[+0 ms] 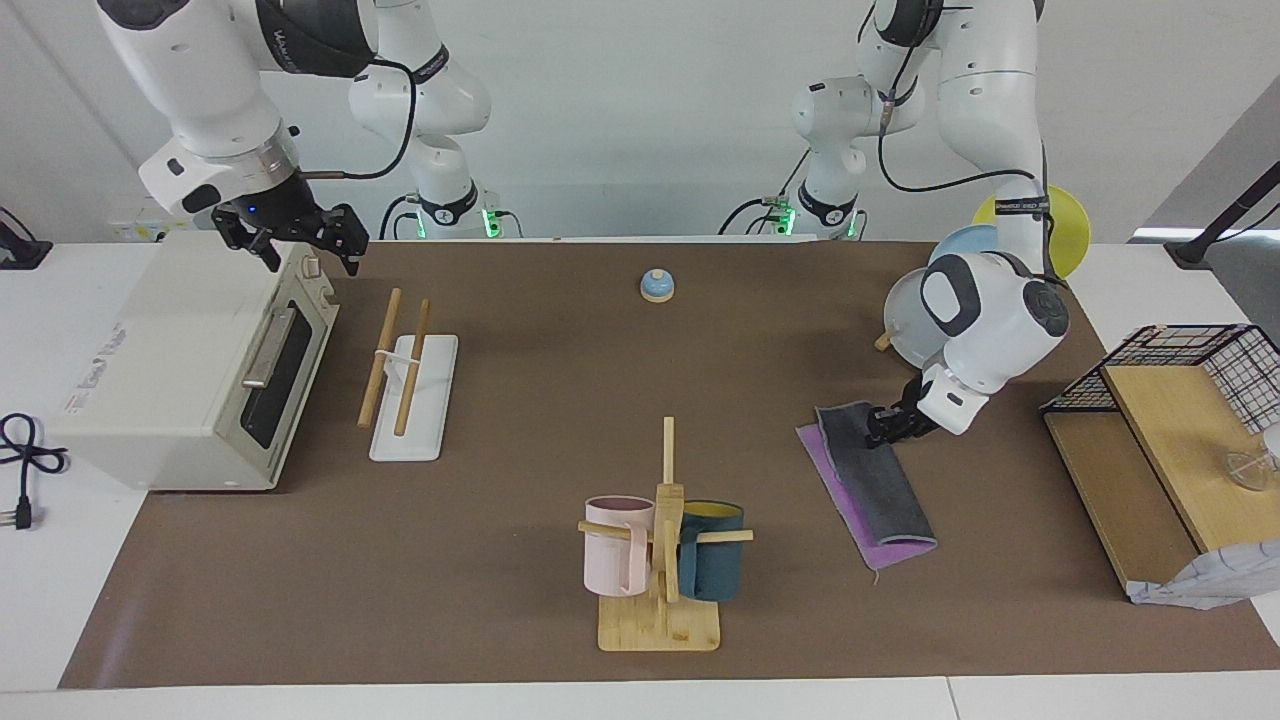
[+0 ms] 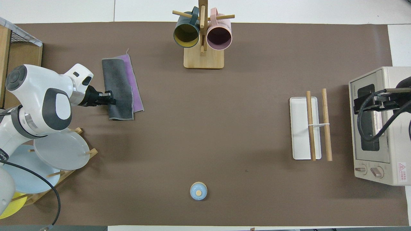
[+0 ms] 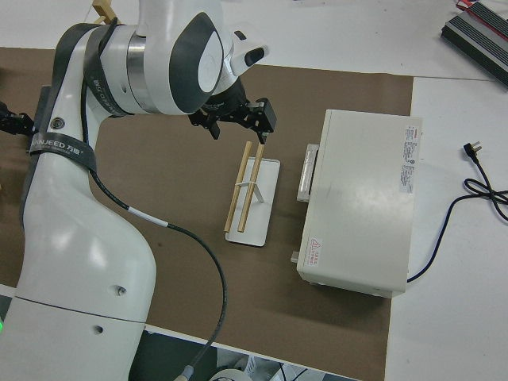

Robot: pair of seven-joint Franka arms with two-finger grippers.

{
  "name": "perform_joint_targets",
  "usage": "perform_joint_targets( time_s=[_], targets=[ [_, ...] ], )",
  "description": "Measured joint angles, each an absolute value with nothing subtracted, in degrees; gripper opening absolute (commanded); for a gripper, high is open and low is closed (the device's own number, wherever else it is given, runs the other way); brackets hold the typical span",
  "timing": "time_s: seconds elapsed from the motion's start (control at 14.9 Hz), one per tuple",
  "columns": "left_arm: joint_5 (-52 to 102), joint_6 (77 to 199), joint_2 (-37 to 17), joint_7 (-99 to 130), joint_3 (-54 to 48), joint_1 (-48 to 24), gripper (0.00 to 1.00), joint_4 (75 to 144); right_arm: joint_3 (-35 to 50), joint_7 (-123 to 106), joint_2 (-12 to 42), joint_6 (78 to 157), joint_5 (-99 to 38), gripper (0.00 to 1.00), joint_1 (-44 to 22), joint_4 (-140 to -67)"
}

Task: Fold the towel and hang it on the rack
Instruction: 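Grasp the folded towel's edge with the left gripper, then lift the folded towel with the left gripper while the right gripper approaches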

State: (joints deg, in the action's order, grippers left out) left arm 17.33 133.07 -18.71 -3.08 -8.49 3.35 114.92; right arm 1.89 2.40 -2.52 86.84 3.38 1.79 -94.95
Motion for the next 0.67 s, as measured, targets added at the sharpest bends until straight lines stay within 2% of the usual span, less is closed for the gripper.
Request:
perform_joint_targets(
  time_s=[0.4,0.67],
  targets=[
    [18.07,132.05,-18.58,0.21,-8.57,3.36,0.00,114.64,1.89,2.40,-2.52,86.84,3.38,1.00,1.79,-94.95],
    [18.07,123.96,-17.20,10.40,-8.66,3.32,0.00,109.26,1.89,2.40,-2.52,86.84,3.38,1.00,1.79,-94.95]
  ],
)
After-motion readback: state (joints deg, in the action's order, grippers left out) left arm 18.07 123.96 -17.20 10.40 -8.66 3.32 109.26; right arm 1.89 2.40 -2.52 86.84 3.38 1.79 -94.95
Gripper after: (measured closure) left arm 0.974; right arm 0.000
